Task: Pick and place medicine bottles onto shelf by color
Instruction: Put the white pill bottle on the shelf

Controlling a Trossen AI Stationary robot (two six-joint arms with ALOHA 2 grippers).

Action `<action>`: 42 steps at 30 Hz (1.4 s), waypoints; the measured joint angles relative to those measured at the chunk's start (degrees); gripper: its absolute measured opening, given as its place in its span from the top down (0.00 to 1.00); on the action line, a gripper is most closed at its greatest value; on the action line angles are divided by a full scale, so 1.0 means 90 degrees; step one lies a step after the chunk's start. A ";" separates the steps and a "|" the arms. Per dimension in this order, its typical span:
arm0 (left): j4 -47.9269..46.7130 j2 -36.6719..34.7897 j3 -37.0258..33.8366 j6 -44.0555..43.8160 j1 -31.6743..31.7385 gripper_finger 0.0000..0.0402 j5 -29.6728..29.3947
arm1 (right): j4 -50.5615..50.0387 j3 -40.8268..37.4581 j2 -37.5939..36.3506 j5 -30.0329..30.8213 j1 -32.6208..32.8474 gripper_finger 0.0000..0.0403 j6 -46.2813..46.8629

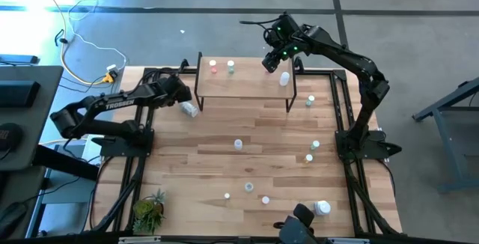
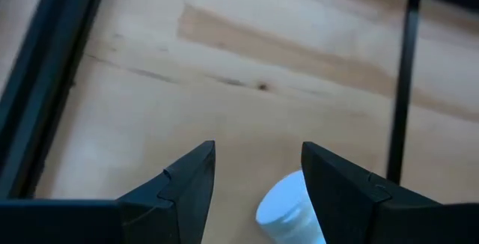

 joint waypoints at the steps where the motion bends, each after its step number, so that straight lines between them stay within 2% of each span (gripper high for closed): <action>1: 0.0002 0.0068 0.0000 0.0063 0.0040 0.53 0.0088 | 0.0000 0.0000 0.0000 0.0000 -0.0001 0.50 0.0000; 11: 0.0426 0.0498 0.0000 0.0368 0.0078 0.53 0.0298 | -0.0027 0.0000 0.0000 0.0000 0.0004 0.50 0.0003; 22: -0.0027 0.0580 0.0000 0.0806 -0.0076 0.53 0.0946 | -0.0114 0.0000 0.0000 0.0000 0.0004 0.50 0.0005; 32: -0.0736 0.0580 0.0000 0.0802 -0.0826 0.53 0.1141 | -0.0117 0.0000 0.0000 0.0000 0.0001 0.50 0.0008; 42: -0.0756 0.0571 0.0000 0.0591 -0.1852 0.53 0.1348 | -0.0117 0.0000 0.0000 -0.0038 0.0003 0.50 0.0280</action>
